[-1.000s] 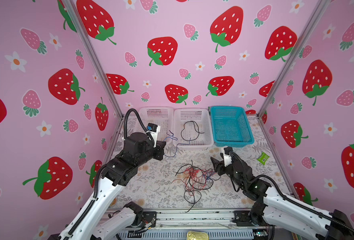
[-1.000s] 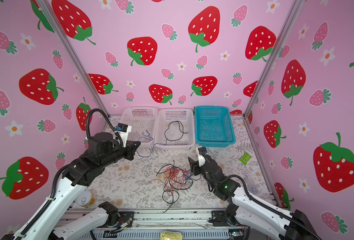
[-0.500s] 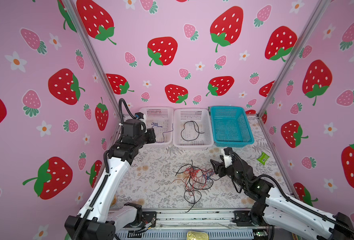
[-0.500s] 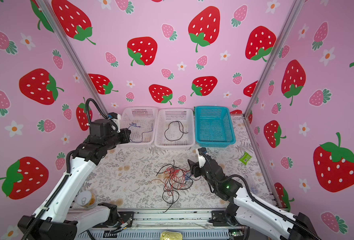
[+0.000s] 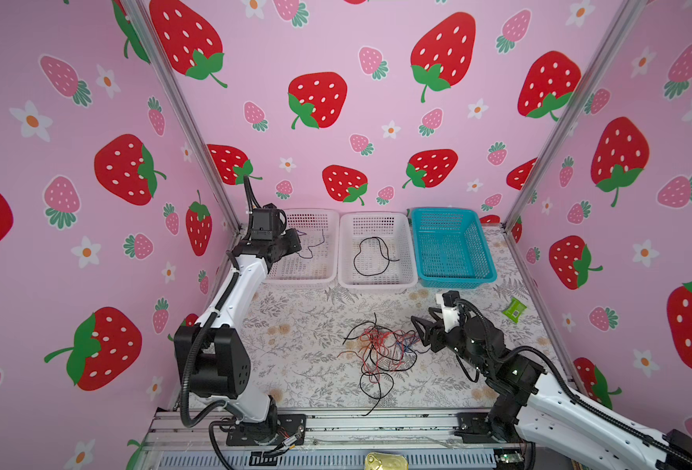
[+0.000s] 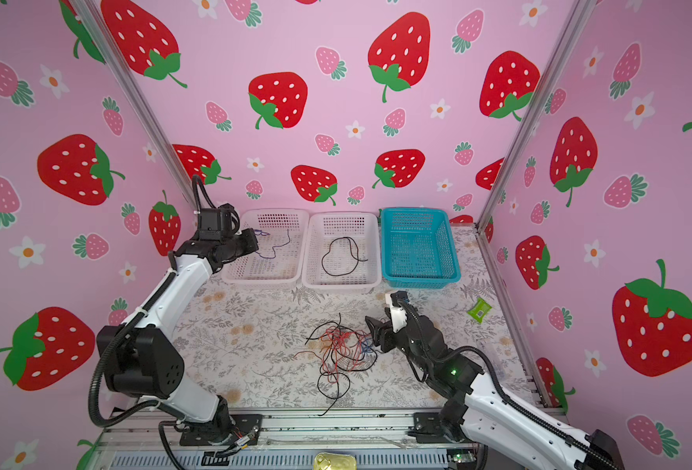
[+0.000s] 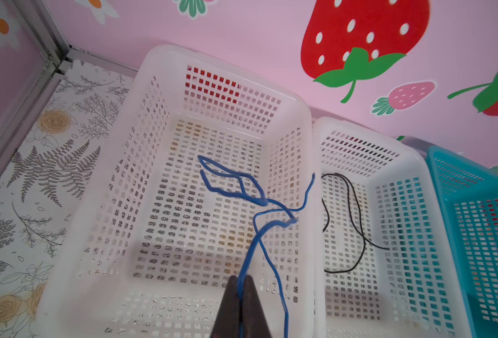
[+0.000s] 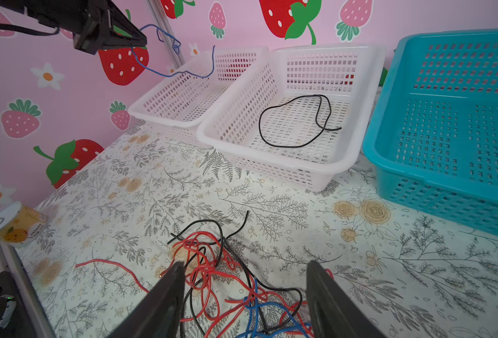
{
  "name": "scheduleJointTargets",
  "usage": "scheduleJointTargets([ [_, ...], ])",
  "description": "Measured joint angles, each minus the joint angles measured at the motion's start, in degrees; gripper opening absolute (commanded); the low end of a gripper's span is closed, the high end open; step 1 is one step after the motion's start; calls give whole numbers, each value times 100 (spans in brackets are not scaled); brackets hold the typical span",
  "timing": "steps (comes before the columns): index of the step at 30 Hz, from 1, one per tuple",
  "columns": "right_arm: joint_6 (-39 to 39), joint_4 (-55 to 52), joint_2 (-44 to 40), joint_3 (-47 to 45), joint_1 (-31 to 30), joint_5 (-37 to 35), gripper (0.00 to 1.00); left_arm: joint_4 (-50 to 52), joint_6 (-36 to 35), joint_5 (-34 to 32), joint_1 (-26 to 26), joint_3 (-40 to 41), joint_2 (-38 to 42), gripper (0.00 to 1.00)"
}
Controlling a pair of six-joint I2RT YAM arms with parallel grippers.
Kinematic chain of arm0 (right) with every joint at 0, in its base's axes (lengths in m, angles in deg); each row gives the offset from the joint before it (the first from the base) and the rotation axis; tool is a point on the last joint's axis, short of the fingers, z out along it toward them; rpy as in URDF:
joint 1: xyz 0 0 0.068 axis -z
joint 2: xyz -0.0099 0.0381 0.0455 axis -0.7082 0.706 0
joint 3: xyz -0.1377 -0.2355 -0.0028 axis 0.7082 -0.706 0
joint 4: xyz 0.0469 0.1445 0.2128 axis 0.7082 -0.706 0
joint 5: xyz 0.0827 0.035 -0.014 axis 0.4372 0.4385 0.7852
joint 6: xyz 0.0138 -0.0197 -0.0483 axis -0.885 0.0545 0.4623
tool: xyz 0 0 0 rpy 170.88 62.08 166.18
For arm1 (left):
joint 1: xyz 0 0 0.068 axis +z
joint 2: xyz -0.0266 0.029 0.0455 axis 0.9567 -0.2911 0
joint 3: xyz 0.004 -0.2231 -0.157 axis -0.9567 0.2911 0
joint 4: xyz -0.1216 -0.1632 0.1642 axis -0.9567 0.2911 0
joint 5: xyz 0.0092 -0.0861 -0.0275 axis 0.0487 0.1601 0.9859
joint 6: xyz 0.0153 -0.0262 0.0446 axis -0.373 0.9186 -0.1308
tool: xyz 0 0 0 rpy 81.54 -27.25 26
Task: Untangle and sort cables by color
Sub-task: Place the cable into the container.
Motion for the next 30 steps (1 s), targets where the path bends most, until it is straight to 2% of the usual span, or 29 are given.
scheduleJointTargets([
  [4,-109,-55,-7,-2,-133,72,67,9,22,68,116,-2,-402,7],
  [6,-155,-79,-4,-2,-223,79,68,24,17,87,160,-15,-535,17],
  [16,-846,-109,579,-4,-719,238,66,59,170,247,175,-59,-356,46],
  [22,-1399,-184,1152,-7,-988,317,59,39,426,437,173,83,334,58],
  [30,-1921,-120,1687,-245,-997,317,48,55,743,662,-114,1010,1923,59],
])
